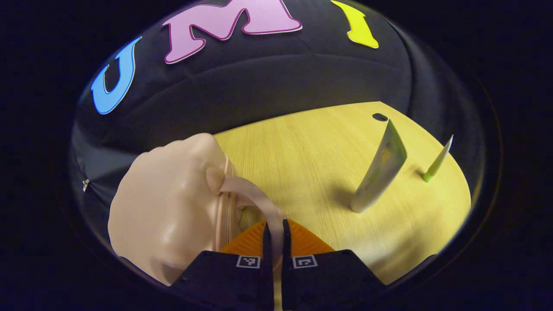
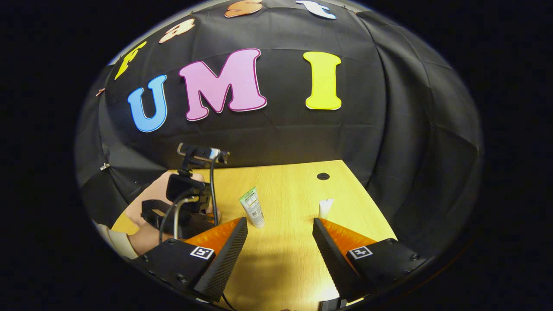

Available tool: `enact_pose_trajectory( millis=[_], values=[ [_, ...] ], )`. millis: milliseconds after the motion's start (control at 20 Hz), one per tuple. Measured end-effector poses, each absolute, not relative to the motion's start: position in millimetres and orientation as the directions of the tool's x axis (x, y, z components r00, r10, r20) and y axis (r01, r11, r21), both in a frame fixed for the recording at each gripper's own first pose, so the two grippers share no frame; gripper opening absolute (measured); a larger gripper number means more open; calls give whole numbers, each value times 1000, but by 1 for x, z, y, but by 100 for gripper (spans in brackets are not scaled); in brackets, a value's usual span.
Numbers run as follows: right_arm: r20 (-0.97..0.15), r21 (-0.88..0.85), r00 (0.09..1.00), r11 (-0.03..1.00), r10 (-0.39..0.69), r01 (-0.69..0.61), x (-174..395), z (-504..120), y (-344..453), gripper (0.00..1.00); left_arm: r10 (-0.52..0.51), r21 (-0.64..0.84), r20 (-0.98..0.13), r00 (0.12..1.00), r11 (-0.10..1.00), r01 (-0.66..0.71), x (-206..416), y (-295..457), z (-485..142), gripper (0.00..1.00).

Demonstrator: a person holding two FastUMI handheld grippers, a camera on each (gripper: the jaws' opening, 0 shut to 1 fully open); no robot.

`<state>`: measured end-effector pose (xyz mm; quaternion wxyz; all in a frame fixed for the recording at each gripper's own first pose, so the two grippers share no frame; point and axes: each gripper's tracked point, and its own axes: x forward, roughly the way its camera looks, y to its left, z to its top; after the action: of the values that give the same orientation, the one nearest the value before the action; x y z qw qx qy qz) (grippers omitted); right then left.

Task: First open the suitcase, pack the skin care products into it, and then close the suitcase.

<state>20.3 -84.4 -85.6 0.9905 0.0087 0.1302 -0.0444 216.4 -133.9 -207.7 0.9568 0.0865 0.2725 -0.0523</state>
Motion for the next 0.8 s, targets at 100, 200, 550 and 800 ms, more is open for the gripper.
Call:
enact_pose_trajectory(
  millis=[100, 200, 550, 800],
  values=[
    [-261, 1, 963, 997, -70, 73, 19, -85, -75, 96, -97, 27, -512, 853, 991, 130, 213, -134, -179, 11],
    [-258, -9, 964, 998, -57, 57, 16, -82, -66, 96, -142, -74, -475, 868, 990, 122, 210, -127, -138, 10],
    [-208, -20, 976, 997, -71, 68, 18, -57, -31, 96, -115, -109, -305, 945, 990, 85, 186, 31, 27, 9],
    [-226, -34, 970, 996, -92, 86, 20, -61, -13, 96, 56, -81, -279, 959, 993, -82, 189, 242, 29, 9]
  ],
)
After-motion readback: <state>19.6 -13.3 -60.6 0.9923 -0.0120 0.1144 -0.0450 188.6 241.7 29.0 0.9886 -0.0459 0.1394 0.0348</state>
